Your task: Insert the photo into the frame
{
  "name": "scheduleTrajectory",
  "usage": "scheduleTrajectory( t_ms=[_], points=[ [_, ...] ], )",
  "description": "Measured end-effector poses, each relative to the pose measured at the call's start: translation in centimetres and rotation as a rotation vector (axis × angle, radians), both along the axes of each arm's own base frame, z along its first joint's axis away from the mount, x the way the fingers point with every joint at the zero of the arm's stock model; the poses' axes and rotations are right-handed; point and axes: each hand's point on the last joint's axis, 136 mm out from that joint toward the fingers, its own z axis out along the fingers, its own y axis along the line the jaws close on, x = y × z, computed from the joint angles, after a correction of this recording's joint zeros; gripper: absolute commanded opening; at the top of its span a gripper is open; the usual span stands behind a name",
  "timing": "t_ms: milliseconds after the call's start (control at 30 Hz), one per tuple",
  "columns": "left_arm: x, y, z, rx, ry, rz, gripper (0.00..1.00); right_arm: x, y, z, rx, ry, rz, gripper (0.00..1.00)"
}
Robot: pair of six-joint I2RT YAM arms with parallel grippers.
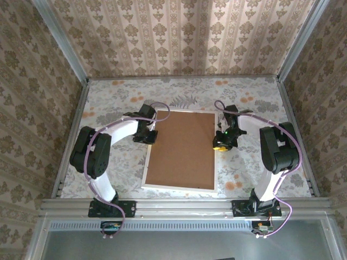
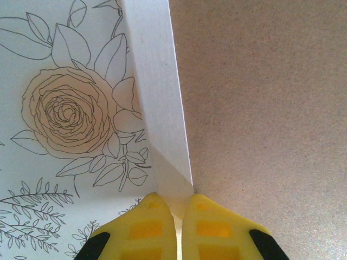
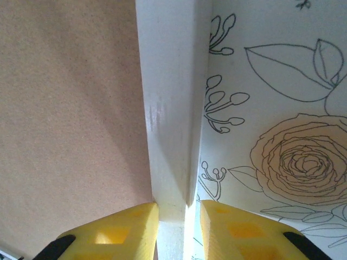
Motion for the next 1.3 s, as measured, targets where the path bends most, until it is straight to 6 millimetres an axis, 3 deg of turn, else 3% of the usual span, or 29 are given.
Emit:
scheduleTrajectory(
  t_ms=[767, 900, 1000, 1167, 1300],
  points=[
    [0.1, 0.2, 0.0, 0.012, -0.005, 0.003, 0.06, 0.1, 1.0, -0.2, -0.279, -0.036, 0.074, 0.33],
    [0.1, 0.2, 0.0, 0.014, -0.007, 0.003, 0.06, 0.2, 0.8, 0.5, -0.283, -0.051, 0.081, 0.37],
    [0.1, 0.3, 0.0, 0.016, -0.008, 0.003, 0.06, 0.2, 0.9, 2.1, -0.229, -0.083, 0.072, 0.38],
    [0.1, 0.3, 0.0, 0.016, -0.008, 0.004, 0.06, -2.2, 0.7, 4.8, -0.109, -0.112, 0.041, 0.34],
    [0.1, 0.3, 0.0, 0.016, -0.008, 0.004, 0.06, -5.4, 0.5, 3.3, -0.072, -0.034, 0.037, 0.32]
  ],
)
